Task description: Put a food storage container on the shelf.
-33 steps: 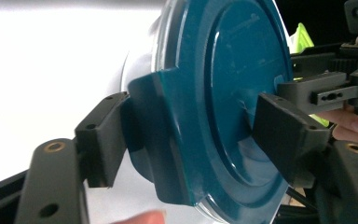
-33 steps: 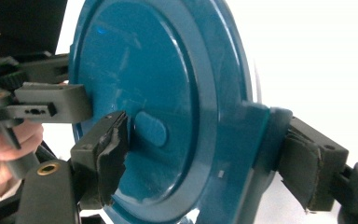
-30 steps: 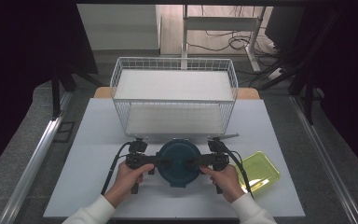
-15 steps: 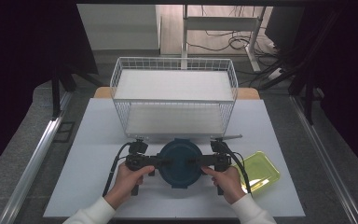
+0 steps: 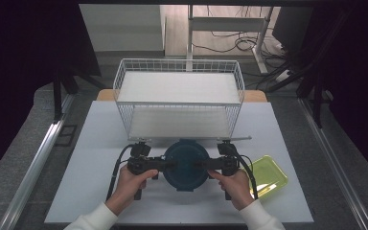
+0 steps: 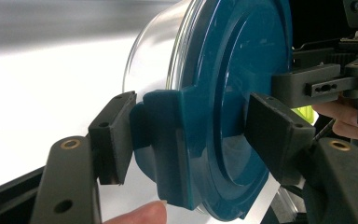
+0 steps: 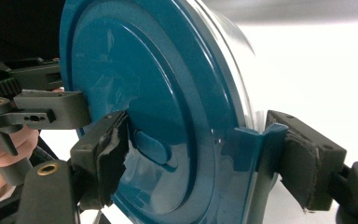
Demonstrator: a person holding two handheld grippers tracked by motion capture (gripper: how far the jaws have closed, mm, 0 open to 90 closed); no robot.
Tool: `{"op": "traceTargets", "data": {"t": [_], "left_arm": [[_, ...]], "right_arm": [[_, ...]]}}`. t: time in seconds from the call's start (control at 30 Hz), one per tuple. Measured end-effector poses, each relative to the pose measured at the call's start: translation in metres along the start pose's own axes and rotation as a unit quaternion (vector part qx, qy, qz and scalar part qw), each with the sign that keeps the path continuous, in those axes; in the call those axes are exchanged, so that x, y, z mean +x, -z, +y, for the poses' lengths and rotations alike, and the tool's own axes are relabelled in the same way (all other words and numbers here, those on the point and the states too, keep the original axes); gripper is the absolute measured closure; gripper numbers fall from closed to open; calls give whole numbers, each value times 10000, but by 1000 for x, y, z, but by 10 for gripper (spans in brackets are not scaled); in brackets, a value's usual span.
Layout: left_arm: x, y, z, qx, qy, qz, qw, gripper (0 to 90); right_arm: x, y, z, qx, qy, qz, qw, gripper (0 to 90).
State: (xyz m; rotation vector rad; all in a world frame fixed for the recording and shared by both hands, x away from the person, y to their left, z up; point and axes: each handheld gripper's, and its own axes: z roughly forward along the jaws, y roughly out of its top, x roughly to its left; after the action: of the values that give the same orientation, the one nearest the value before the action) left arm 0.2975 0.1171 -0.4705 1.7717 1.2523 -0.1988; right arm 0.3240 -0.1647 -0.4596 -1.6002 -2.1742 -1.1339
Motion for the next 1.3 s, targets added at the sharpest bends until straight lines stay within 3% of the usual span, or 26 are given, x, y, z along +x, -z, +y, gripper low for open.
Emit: {"op": "traceTargets", "data": {"t": [0.47, 1.3], "left_arm": [[-10, 11, 7, -191, -177, -11, 9997, 368], [-15, 19, 17, -283, -327, 12, 9991, 370]], "right_arm": [[15, 13, 2, -293, 321, -84, 9990, 223], [23, 19, 9, -411, 497, -111, 9979, 222]]}}
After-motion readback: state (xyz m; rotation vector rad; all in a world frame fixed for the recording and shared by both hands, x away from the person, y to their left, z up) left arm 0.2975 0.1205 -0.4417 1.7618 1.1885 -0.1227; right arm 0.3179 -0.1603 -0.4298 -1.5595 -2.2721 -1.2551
